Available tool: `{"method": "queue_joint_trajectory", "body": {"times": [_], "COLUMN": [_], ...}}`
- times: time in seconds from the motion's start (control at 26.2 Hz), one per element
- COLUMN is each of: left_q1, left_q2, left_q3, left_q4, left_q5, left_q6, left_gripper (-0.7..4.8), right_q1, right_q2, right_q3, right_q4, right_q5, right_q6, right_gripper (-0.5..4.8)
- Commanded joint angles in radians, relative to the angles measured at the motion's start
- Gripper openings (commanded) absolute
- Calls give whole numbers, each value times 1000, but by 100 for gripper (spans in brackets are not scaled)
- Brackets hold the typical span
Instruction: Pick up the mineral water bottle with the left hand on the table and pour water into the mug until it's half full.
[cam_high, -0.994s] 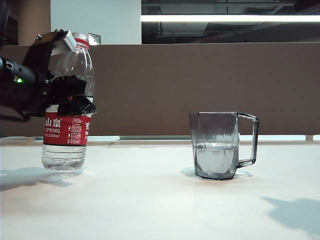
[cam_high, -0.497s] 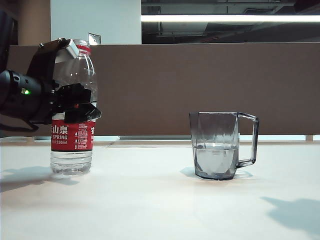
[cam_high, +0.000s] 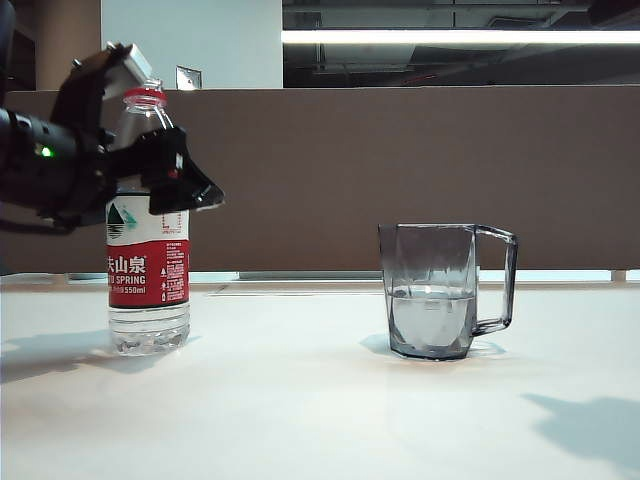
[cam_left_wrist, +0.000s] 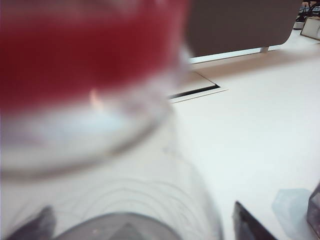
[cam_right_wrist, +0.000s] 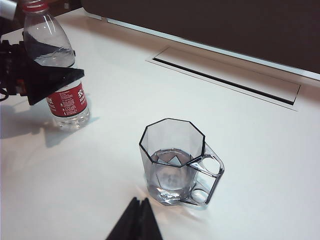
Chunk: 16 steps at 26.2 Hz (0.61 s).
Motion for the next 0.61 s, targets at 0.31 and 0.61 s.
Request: {"method": "queue_joint_trajectory", "body": {"times": [0.31, 0.61], "left_q1": [0, 0], "left_q2": [-164, -264], "left_q3": [3, 4], "left_q4": [-322, -438], "left_q5": [0, -30], "left_q6": [101, 122], "left_gripper": [467, 467], "right_q1": [1, 1], "right_q2": [-1, -1], "right_q3": [6, 6], "right_q4": [16, 17], "right_q5": [0, 0], "right_q6": [3, 3], "right_gripper": [-2, -1]}}
